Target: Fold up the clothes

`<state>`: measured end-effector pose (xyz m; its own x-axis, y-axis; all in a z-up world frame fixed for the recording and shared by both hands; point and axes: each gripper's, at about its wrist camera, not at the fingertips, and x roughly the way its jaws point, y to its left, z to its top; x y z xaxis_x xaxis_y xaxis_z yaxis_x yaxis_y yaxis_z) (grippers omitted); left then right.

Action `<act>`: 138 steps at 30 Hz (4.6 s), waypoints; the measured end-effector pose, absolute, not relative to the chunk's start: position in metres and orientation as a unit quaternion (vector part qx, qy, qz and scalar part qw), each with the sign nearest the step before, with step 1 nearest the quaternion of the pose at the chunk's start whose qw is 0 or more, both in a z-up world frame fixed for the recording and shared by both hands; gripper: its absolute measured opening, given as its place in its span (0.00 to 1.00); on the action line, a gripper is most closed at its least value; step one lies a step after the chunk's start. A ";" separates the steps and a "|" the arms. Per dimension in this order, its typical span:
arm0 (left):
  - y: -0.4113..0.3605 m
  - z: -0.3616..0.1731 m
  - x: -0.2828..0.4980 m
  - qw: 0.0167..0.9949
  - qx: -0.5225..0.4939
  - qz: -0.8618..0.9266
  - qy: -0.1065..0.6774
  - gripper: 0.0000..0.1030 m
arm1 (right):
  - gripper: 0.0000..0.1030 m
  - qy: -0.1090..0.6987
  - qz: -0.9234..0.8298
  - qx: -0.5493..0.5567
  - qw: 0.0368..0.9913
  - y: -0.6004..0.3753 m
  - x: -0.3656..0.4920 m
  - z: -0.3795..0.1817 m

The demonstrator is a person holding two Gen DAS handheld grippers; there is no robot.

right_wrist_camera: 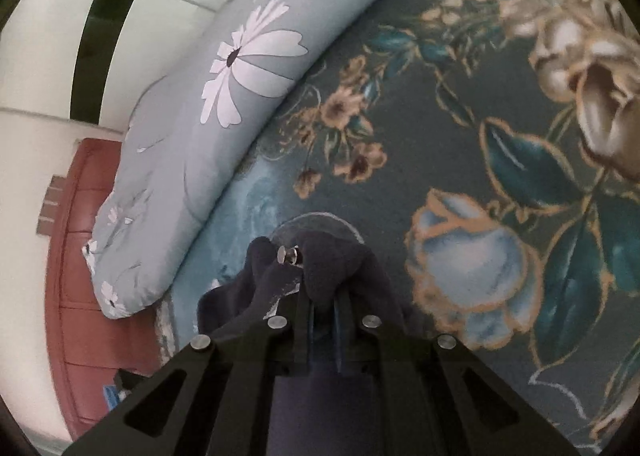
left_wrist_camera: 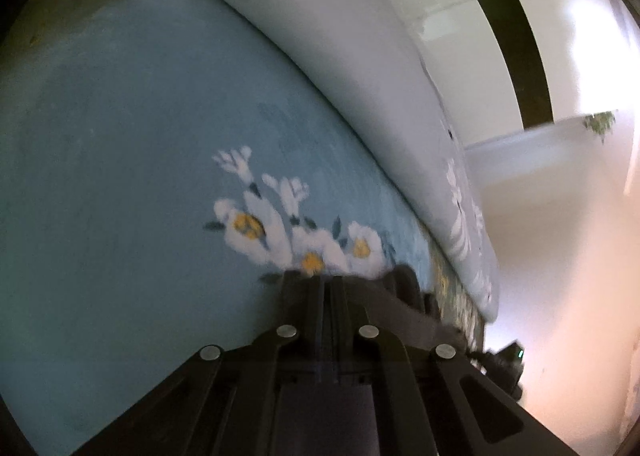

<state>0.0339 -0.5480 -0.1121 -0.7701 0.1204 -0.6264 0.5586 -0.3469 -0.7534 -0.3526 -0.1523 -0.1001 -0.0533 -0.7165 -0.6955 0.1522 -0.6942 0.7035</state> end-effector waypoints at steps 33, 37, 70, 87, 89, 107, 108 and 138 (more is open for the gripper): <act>-0.422 -0.153 0.110 0.139 0.249 -0.748 0.599 0.79 | 0.86 -0.295 -0.688 0.532 0.396 -0.072 -0.229 -0.121; -0.425 -0.157 0.116 0.154 0.225 -0.730 0.627 0.59 | 0.79 -0.328 -0.687 0.525 0.381 -0.069 -0.230 -0.122; -0.353 -0.106 0.266 0.190 0.233 -0.783 0.545 0.19 | 0.29 -0.290 -0.703 0.515 0.396 0.043 -0.091 -0.084; -0.431 -0.101 0.138 0.152 0.367 -0.799 0.451 0.65 | 0.53 -0.166 -0.738 0.511 0.407 0.003 -0.173 -0.067; -0.439 -0.106 0.119 0.145 0.381 -0.794 0.451 0.65 | 0.53 -0.162 -0.737 0.518 0.403 -0.014 -0.193 -0.071; -0.460 -0.101 0.079 0.090 0.357 -0.803 0.468 0.11 | 0.12 -0.106 -0.728 0.508 0.449 -0.071 -0.223 -0.057; -0.462 -0.093 0.082 0.090 0.343 -0.809 0.469 0.11 | 0.11 -0.102 -0.729 0.502 0.454 -0.072 -0.220 -0.052; -0.504 -0.122 0.081 0.142 0.355 -0.778 0.498 0.39 | 0.14 -0.108 -0.731 0.570 0.359 -0.101 -0.274 -0.112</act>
<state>0.0808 -0.5037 -0.1221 -0.7073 0.1335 -0.6942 0.5741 -0.4645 -0.6743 -0.2741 -0.1008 -0.1122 -0.0932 -0.6476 -0.7563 0.4016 -0.7195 0.5666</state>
